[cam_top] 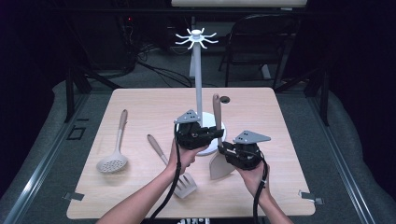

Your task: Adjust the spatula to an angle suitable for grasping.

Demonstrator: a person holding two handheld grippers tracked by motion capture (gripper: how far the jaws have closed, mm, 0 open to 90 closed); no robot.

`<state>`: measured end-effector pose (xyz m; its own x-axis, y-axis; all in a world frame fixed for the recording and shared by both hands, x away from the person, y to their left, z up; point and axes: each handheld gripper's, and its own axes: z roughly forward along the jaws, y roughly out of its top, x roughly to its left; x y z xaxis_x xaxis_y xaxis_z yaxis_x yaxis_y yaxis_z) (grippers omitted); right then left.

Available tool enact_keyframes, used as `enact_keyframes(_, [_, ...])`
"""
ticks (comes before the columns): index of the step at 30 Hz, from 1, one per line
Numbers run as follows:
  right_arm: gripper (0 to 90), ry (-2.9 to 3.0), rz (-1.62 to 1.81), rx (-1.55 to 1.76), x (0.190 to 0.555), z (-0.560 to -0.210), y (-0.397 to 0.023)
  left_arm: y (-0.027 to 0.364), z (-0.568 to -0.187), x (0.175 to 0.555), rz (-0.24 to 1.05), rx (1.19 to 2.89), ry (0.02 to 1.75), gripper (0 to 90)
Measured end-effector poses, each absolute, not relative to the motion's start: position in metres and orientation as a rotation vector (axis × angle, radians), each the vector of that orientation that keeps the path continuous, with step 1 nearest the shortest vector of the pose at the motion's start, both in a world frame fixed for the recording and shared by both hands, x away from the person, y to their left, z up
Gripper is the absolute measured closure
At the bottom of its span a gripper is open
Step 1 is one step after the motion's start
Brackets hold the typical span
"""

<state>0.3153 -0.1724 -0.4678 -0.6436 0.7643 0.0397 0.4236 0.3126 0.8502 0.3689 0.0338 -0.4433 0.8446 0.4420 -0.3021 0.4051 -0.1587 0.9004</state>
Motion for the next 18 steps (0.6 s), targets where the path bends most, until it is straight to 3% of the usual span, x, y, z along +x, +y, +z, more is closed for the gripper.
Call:
enact_keyframes(5, [60.9,2.234,1.262,1.072,0.314,-0.468,-0.179,0.039,-0.436,0.372,0.052,1.771,0.63,77.5])
enact_keyframes(7, [47.5,2.25,1.235,1.098,0.313,-0.469,-0.186,0.041,-0.432,0.375,0.064,1.773,0.622,77.5])
enact_keyframes(8, [47.5,2.25,1.235,1.098,0.313,-0.469,-0.186,0.041,-0.432,0.375,0.064,1.773,0.622,77.5])
enact_keyframes(9, [37.7,2.264,1.208,1.123,0.314,-0.471,-0.191,0.043,-0.43,0.376,0.066,1.775,0.621,77.5])
enact_keyframes(12, [25.0,2.263,1.16,1.163,0.315,-0.474,-0.199,0.047,-0.424,0.379,0.083,1.782,0.618,77.5])
enact_keyframes(13, [25.0,2.263,1.16,1.163,0.315,-0.474,-0.199,0.047,-0.424,0.379,0.083,1.782,0.618,77.5])
enact_keyframes(14, [16.7,2.284,1.118,1.204,0.318,-0.476,-0.203,0.048,-0.423,0.38,0.086,1.779,0.616,77.5])
enact_keyframes(18, [12.2,2.315,1.082,1.267,0.325,-0.484,-0.211,0.05,-0.417,0.384,0.097,1.781,0.612,77.5])
